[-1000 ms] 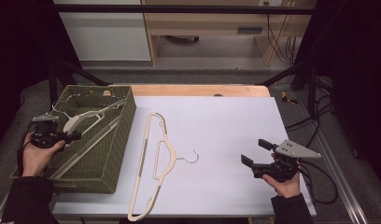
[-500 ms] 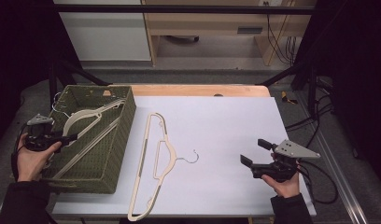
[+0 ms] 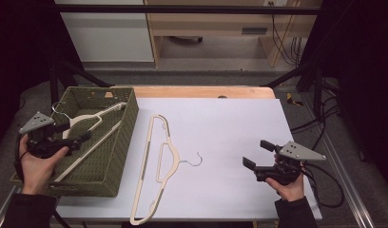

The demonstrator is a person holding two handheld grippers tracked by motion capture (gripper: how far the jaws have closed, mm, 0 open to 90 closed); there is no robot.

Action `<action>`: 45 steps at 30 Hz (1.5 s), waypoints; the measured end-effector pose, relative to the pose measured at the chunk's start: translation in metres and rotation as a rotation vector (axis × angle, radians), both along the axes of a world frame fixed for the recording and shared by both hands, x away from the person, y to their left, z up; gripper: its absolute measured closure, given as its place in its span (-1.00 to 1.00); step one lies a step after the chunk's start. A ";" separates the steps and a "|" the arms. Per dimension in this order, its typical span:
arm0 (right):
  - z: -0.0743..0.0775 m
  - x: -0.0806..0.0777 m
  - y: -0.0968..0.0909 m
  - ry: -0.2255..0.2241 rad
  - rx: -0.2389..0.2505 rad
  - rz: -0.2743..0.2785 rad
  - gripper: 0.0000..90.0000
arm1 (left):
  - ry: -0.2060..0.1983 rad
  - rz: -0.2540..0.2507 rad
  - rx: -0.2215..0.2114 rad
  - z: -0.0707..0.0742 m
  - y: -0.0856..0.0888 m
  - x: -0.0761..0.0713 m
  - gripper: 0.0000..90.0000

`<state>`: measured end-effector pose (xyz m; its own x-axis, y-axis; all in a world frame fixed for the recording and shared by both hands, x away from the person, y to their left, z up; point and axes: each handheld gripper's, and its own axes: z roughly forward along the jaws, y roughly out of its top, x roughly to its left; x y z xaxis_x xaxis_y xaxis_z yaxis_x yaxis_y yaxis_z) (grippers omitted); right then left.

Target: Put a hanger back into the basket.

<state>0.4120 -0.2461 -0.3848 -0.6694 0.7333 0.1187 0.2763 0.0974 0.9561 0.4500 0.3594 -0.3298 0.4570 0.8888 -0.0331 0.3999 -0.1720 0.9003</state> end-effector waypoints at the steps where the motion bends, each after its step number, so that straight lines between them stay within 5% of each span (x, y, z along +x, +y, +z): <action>1: 0.000 0.001 0.001 -0.005 0.000 0.002 -0.81 | -0.011 -0.020 -0.008 0.001 -0.008 -0.002 -0.76; 6: 0.001 0.003 0.006 0.004 0.011 0.032 -0.77 | -0.024 -0.135 -0.055 -0.006 -0.048 -0.014 -0.74; 23: 0.000 0.012 0.036 -0.010 -0.008 0.069 -0.69 | 0.014 -0.362 0.032 -0.054 -0.150 -0.041 -0.83; 31: -0.006 0.027 0.064 0.026 -0.041 0.105 -0.61 | 0.074 -0.382 0.050 -0.079 -0.158 -0.040 -0.82; 37: -0.011 0.043 0.089 0.039 -0.071 0.127 -0.52 | 0.080 -0.393 0.053 -0.089 -0.157 -0.043 -0.82; 45: -0.025 0.064 0.124 0.082 -0.152 0.173 -0.37 | 0.113 -0.385 0.071 -0.102 -0.154 -0.042 -0.82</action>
<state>0.4760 -0.1226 -0.4095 -0.7796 0.6219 0.0747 0.3187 0.2911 0.9021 0.4084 0.2050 -0.4321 0.7537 0.6555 -0.0469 0.3900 -0.3888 0.8347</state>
